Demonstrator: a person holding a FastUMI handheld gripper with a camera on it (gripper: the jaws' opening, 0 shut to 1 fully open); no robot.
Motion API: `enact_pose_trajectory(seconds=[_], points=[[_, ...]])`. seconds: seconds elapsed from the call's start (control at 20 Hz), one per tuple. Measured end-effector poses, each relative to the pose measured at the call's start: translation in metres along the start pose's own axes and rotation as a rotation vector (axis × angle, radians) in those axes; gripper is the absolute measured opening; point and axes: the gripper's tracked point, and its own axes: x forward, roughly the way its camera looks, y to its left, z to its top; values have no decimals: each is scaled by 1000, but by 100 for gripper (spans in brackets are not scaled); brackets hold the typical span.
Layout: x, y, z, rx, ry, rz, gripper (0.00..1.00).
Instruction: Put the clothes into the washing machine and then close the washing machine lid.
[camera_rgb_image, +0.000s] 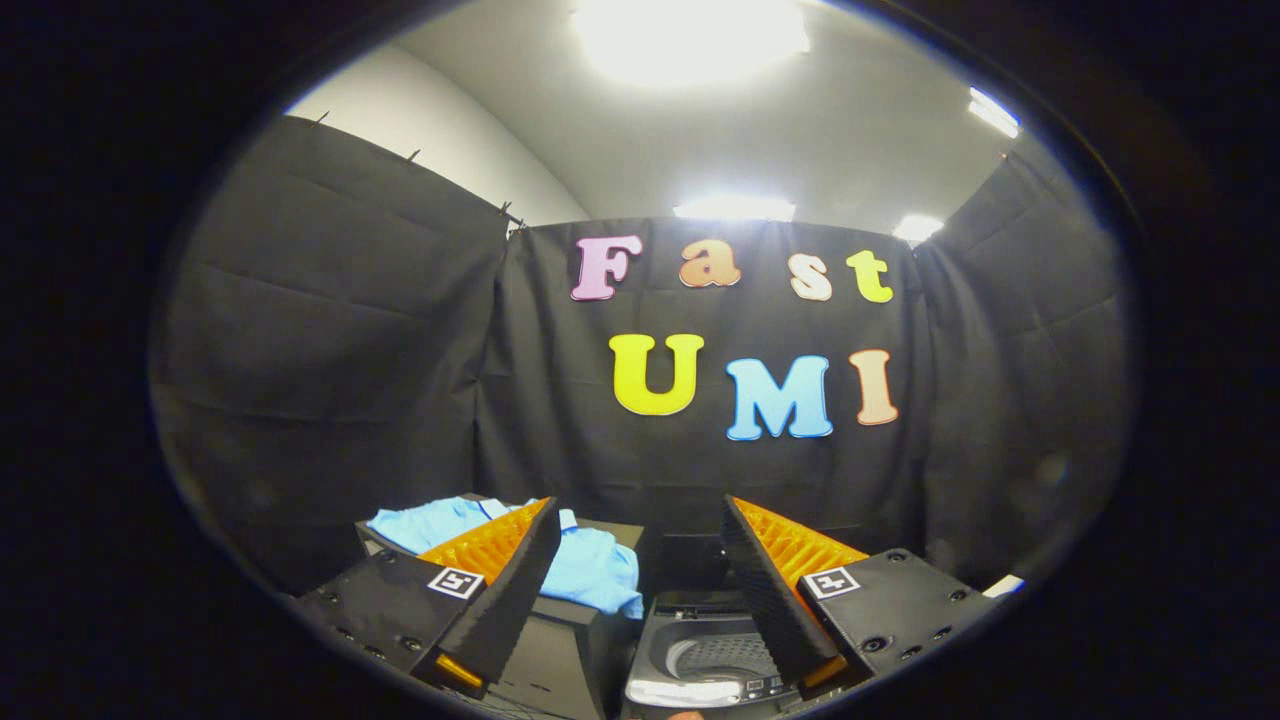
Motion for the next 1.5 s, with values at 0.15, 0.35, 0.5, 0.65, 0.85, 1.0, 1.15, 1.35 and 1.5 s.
enact_pose_trajectory(seconds=[0.15,0.35,0.5,0.65,0.85,1.0,1.15,1.35,1.5], points=[[28,14,23,19,24,31,100],[64,38,38,0,85,69,100],[87,73,27,-15,206,158,100],[108,100,1,-6,345,212,100],[139,138,-46,67,527,290,100],[157,148,-80,131,667,292,99],[175,152,-99,142,740,271,98],[186,165,-128,117,818,257,98],[194,176,-146,85,855,244,98]])
